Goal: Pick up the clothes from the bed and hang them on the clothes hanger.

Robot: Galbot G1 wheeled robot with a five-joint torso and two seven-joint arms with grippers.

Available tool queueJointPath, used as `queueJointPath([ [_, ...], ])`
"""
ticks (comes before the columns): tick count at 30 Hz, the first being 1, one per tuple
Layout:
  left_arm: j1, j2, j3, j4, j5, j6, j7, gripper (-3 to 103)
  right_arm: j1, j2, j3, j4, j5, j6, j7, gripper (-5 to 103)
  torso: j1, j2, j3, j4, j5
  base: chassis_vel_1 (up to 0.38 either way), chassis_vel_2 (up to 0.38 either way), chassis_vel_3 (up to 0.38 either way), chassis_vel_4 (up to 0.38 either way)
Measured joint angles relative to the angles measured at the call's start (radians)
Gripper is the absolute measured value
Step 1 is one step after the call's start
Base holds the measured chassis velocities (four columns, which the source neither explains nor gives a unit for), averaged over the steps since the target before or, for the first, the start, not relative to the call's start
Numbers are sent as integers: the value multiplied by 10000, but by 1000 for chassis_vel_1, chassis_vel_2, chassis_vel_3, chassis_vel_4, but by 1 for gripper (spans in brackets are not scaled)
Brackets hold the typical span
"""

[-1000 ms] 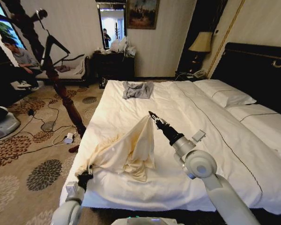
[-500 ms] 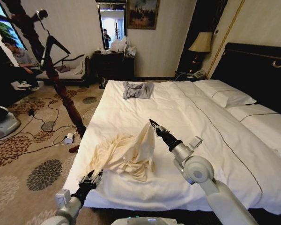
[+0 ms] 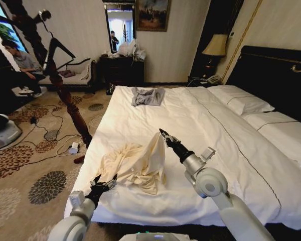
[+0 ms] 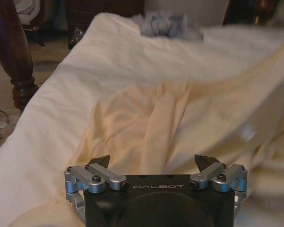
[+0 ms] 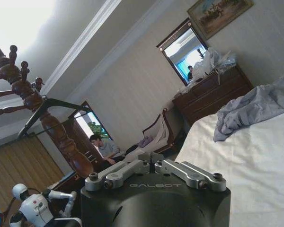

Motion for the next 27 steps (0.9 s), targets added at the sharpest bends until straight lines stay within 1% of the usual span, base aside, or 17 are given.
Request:
queueJointPath([
  [2,11,120,102,152,281,-3,-10,100,-14,21,-8,-9,-35,1,-2,0,0,0,0,1,0,0,0,0,0],
  [5,110,327,304,499,1094,-174,121,100,-65,79,-12,-17,-121,7,-6,0,-1,0,0,2,0,0,0,0,0],
  [6,110,336,334,572,1239,-238,157,101,-90,96,-12,-17,-134,9,-6,0,-1,0,0,2,1,0,0,0,0],
  [8,104,336,344,594,1265,-261,173,97,-96,100,-11,-18,-139,9,-6,0,-1,0,0,2,1,0,0,0,0],
  [11,81,318,370,636,1244,-359,307,82,-117,96,16,-17,-151,14,-6,0,-1,0,0,1,1,0,0,0,0],
  [12,74,313,378,652,1205,-371,331,82,-122,88,26,-17,-151,18,-6,0,-1,0,0,1,1,0,0,0,0],
  [13,67,308,381,661,1169,-376,340,76,-122,86,28,-17,-151,19,-6,0,-1,0,0,1,1,0,0,0,0],
  [14,67,308,381,661,1169,-376,340,76,-122,86,28,-17,-151,19,-6,0,-1,0,0,1,1,0,0,0,0],
  [16,20,280,378,704,961,-391,419,66,-135,82,35,-17,-157,24,-1,0,0,0,0,1,1,0,0,0,0],
  [17,6,278,356,732,877,-466,588,60,-144,81,35,-18,-176,25,4,0,0,0,0,1,1,0,0,0,0],
  [19,-7,285,302,800,783,-609,832,55,-156,64,35,-24,-201,27,9,0,-1,0,0,0,2,0,0,0,0],
  [20,-7,285,302,800,783,-609,832,55,-156,64,35,-24,-201,27,9,0,-1,0,0,0,2,0,0,0,0],
  [23,-27,293,221,836,382,-689,1037,39,-161,14,66,-25,-207,34,22,0,0,0,0,1,1,0,0,0,0],
  [24,-35,296,207,836,263,-708,1107,39,-160,-3,71,-27,-208,37,25,0,0,0,0,1,1,0,0,0,0],
  [25,-53,315,178,814,-33,-814,1371,33,-143,-49,87,-34,-208,48,39,0,-1,1,-1,1,1,0,0,0,0],
  [26,-53,315,178,814,-33,-814,1371,33,-143,-49,87,-34,-208,48,39,0,-1,1,-1,1,1,0,0,0,0],
  [27,-71,333,169,790,-138,-935,1521,28,-118,-89,96,-41,-207,59,46,0,0,0,-1,1,1,0,0,0,0],
])
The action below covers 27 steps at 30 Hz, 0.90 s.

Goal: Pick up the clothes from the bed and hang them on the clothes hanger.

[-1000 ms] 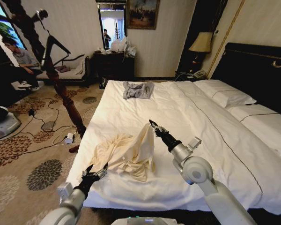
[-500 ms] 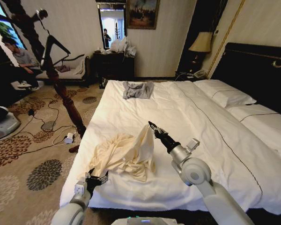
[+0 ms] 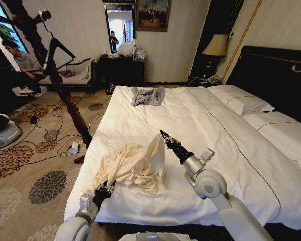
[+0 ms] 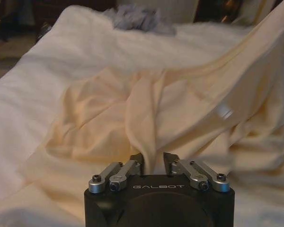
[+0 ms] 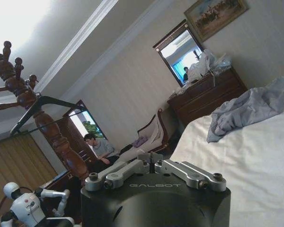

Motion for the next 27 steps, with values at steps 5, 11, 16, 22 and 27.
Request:
queueJointPath([
  [5,-168,143,-151,-254,-406,-768,829,11,206,-186,104,-42,34,70,10,0,0,0,0,0,0,0,0,0,0],
  [11,-1141,407,-1147,-1728,-3220,-1207,1442,0,987,-484,634,-364,543,184,123,0,0,0,1,-1,1,0,0,0,0],
  [16,-2775,164,-2994,-2737,-6666,-914,700,0,1552,-616,845,-677,1029,219,351,0,3,0,0,-3,2,0,0,0,0],
  [22,-2054,-440,-3224,-199,-4677,-1289,112,0,1181,-493,708,-545,761,219,275,0,3,0,0,1,-6,0,0,0,0],
  [27,-1497,-1226,-2360,1074,-2676,-1217,-598,-3,827,-328,344,-535,234,193,92,0,1,0,0,3,-2,0,0,0,0],
])
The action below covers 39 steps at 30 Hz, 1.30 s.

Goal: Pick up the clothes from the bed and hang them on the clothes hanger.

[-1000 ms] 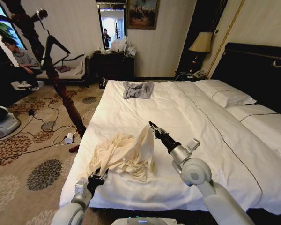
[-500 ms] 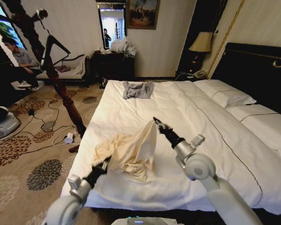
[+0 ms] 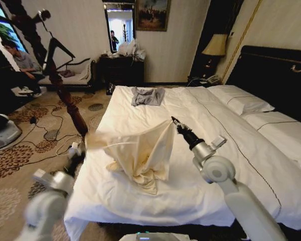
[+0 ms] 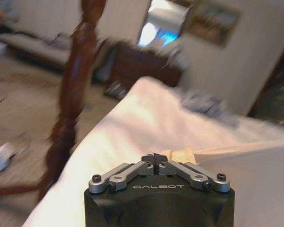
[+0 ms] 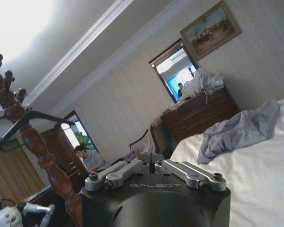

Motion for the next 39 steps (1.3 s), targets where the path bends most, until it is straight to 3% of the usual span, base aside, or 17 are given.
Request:
queueJointPath([
  [1,7,-75,59,-51,-1,339,-527,7,-86,18,-66,5,-95,-9,-50,0,-1,0,0,-7,2,0,0,0,0],
  [3,46,-42,55,-186,-17,580,-794,7,-138,27,-82,6,-150,-11,-79,0,-1,0,0,-7,3,0,0,0,0],
  [5,266,150,-53,-572,29,1019,-1095,18,-255,61,-68,18,-218,-11,-125,0,0,0,0,-4,4,0,0,0,0],
  [7,583,302,-194,-1081,235,1226,-1070,29,-386,83,1,42,-245,-12,-145,0,-1,1,-1,-2,3,0,0,0,0],
  [9,735,338,-234,-1302,347,1256,-962,29,-450,84,32,56,-272,-11,-155,0,-1,1,-1,-3,4,0,0,0,0],
  [10,888,361,-253,-1528,498,1256,-798,34,-493,81,51,67,-293,-10,-167,0,-2,1,-1,-3,4,0,0,0,0],
  [12,1378,381,-141,-2146,1142,1131,-301,45,-587,55,100,99,-332,2,-201,0,-1,2,0,-3,7,0,0,0,0],
  [15,1590,325,113,-2274,1665,949,-168,51,-599,52,120,112,-339,10,-208,0,-2,2,-1,-3,6,0,0,0,0],
  [16,1782,238,550,-2259,2233,700,-101,61,-600,58,131,117,-343,18,-210,0,-1,2,-1,-2,3,0,0,0,0],
  [18,1908,165,903,-2161,2586,514,-106,61,-599,68,134,117,-344,21,-210,0,-2,2,-1,-4,4,0,0,0,0],
  [21,2359,-240,2079,-1375,3482,22,-565,78,-609,76,138,117,-357,26,-210,0,-1,2,-1,-3,7,0,0,0,0],
  [24,2415,-564,2518,-830,3782,-236,-798,83,-610,70,138,114,-360,29,-210,0,-2,2,-1,-1,3,0,0,0,0],
  [27,2061,-1267,3125,-210,3773,-562,-1210,97,-587,65,117,74,-360,32,-210,0,-2,2,-1,-3,2,0,0,0,0],
  [31,1370,-1988,3736,54,3592,-820,-1508,100,-523,81,42,50,-360,34,-203,0,-1,1,0,-4,3,0,0,0,0],
  [39,1129,-2291,4164,-302,3515,-591,-1506,102,-616,78,80,76,-391,33,-200,0,-2,1,0,-3,5,0,0,0,0],
])
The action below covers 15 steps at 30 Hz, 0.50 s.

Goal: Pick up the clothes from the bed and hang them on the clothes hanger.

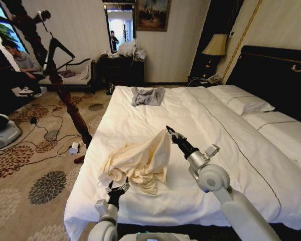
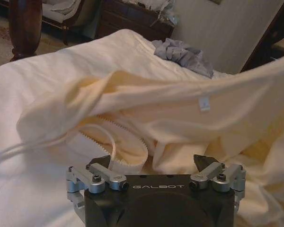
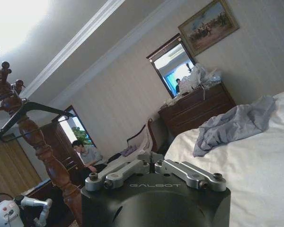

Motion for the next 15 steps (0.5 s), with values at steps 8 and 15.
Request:
queueJointPath([
  [8,-364,-63,-521,-537,-442,459,-53,82,-64,-15,27,20,-31,9,-15,0,1,-1,0,0,-2,0,0,0,0],
  [15,-581,39,-725,-455,-649,605,-110,75,-57,-12,-2,-18,-69,11,-24,0,0,0,0,0,-2,0,0,0,0],
])
